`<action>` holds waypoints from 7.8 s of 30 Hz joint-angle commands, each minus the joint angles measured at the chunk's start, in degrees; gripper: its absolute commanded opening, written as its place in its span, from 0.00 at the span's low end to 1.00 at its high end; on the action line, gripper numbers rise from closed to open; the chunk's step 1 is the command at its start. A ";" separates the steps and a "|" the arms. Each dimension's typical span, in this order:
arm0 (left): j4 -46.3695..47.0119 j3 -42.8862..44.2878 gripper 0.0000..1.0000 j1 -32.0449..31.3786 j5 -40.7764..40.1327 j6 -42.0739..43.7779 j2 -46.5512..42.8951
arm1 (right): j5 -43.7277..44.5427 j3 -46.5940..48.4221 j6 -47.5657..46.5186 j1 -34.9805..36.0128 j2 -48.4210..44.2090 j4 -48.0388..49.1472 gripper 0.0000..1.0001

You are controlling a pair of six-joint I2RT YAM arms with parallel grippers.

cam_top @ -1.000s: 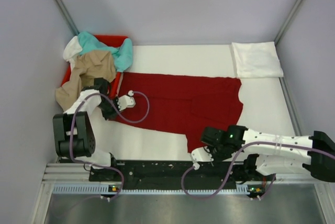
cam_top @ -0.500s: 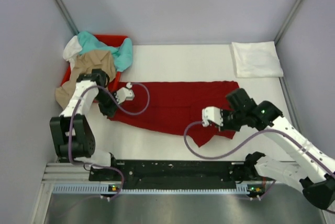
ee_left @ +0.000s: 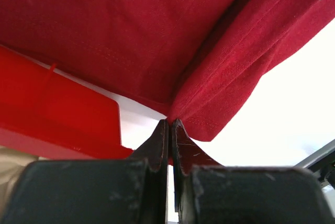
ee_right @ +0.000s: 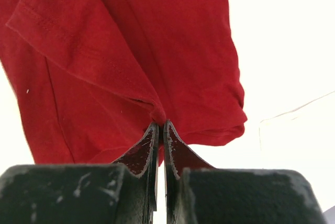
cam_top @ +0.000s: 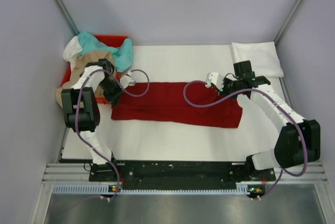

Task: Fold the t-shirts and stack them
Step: Fold the other side of the tshirt into a rectangle, then rotate the tshirt 80 degrees

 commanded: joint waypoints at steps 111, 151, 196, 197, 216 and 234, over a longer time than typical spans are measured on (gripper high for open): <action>24.98 -0.61 0.26 -11.08 -14.27 -22.27 6.00 | 34.37 33.00 62.20 12.98 32.26 1.73 0.12; 18.22 -3.60 0.28 -14.78 -6.46 -22.44 -1.55 | 26.75 -32.26 104.22 -13.12 -7.07 16.59 0.38; 20.50 -11.94 0.00 -11.70 -15.69 -20.69 -6.48 | 25.43 5.61 80.92 -3.89 18.83 16.78 0.00; 20.94 -12.38 0.00 -11.70 -16.03 -20.51 -6.04 | 26.04 7.72 81.01 -3.81 21.56 15.47 0.00; 16.92 -28.91 0.08 -24.52 -8.06 -9.09 -9.19 | 5.07 53.23 88.38 -5.65 59.88 4.64 0.00; -7.80 -11.79 0.16 -22.27 13.06 -9.69 -17.11 | 7.66 53.59 83.91 -5.56 43.42 11.23 0.00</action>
